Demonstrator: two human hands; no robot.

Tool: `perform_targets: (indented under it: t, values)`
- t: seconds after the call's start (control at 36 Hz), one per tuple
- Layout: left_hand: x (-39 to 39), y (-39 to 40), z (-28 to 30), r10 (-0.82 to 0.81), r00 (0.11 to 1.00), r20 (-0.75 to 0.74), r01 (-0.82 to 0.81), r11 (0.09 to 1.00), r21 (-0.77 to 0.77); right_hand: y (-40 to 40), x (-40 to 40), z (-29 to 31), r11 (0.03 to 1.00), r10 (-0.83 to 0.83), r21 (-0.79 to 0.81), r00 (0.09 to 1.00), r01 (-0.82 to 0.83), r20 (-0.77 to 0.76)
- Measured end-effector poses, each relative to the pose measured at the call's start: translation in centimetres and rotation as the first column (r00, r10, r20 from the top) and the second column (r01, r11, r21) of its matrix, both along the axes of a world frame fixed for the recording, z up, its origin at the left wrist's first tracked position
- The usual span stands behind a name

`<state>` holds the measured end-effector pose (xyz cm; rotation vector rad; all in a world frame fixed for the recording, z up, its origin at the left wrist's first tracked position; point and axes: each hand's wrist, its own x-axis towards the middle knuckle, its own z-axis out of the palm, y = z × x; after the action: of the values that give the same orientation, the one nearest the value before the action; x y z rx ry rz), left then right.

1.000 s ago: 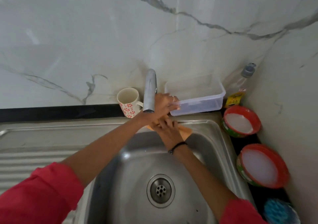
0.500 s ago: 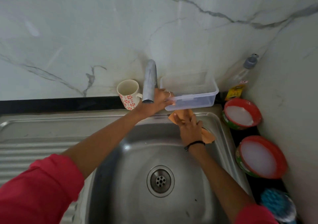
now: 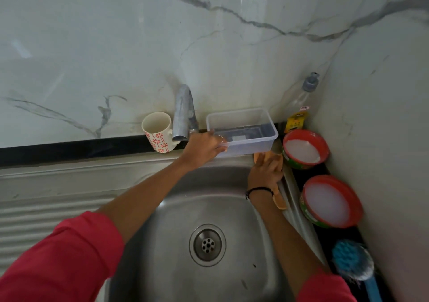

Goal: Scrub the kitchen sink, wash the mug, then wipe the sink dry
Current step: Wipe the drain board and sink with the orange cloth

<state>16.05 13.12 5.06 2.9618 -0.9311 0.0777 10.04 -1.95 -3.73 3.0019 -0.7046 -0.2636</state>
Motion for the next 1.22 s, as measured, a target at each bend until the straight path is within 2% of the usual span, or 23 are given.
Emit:
perform_targets:
  t: [0.14,0.19,0.36,0.44,0.58,0.64,0.81,0.92,0.97,1.08,1.22]
  values:
    - [0.2,-0.6,-0.9,0.020,0.999,-0.024,-0.021,1.000,-0.021,0.0,-0.8,-0.2,0.981,-0.163,-0.109,0.986,0.160,-0.021]
    - [0.1,-0.9,-1.2,0.020,0.999,-0.026,-0.020,0.999,-0.027,0.0,-1.2,-0.3,0.977,-0.193,-0.086,0.981,0.193,0.004]
    - [0.2,-1.4,-1.7,0.035,0.999,-0.005,-0.035,0.999,0.021,0.4,-2.7,-0.5,0.984,-0.158,-0.085,0.987,0.156,-0.018]
    - [-0.1,-1.8,-1.7,0.022,1.000,0.012,-0.023,0.999,0.025,0.1,-3.5,-0.1,0.982,-0.186,-0.026,0.982,0.185,-0.020]
    - [-0.9,-2.5,-2.1,-0.001,1.000,0.002,0.001,1.000,-0.030,-0.1,-4.7,-1.4,0.987,-0.128,-0.099,0.992,0.126,-0.014]
    - [-1.4,-2.7,-2.7,-0.019,1.000,-0.004,0.019,0.994,-0.103,-0.2,-5.1,-1.2,0.982,-0.167,-0.091,0.986,0.165,-0.022]
    - [-6.4,-2.3,-3.5,0.032,0.998,-0.045,-0.042,0.966,-0.256,-0.2,-7.7,-0.8,0.978,-0.162,-0.148,0.982,0.147,-0.097]
    - [-12.1,-1.8,-4.0,-0.018,0.984,-0.178,-0.029,0.965,-0.260,0.1,-10.0,-0.2,0.983,-0.161,-0.114,0.975,0.144,-0.152]
    - [-15.1,-1.4,-3.9,-0.029,0.954,-0.297,-0.051,0.965,-0.256,0.2,-11.3,0.1,0.982,-0.160,-0.129,0.973,0.140,-0.167]
    - [-20.3,-0.2,-4.0,-0.034,0.815,-0.579,-0.138,0.958,-0.250,0.2,-13.9,0.2,0.978,-0.123,-0.186,0.978,0.091,-0.168]
    - [-24.5,1.6,-5.2,-0.042,0.668,-0.743,-0.063,0.992,-0.112,0.2,-16.5,0.5,0.980,-0.103,-0.179,0.988,0.081,-0.116]
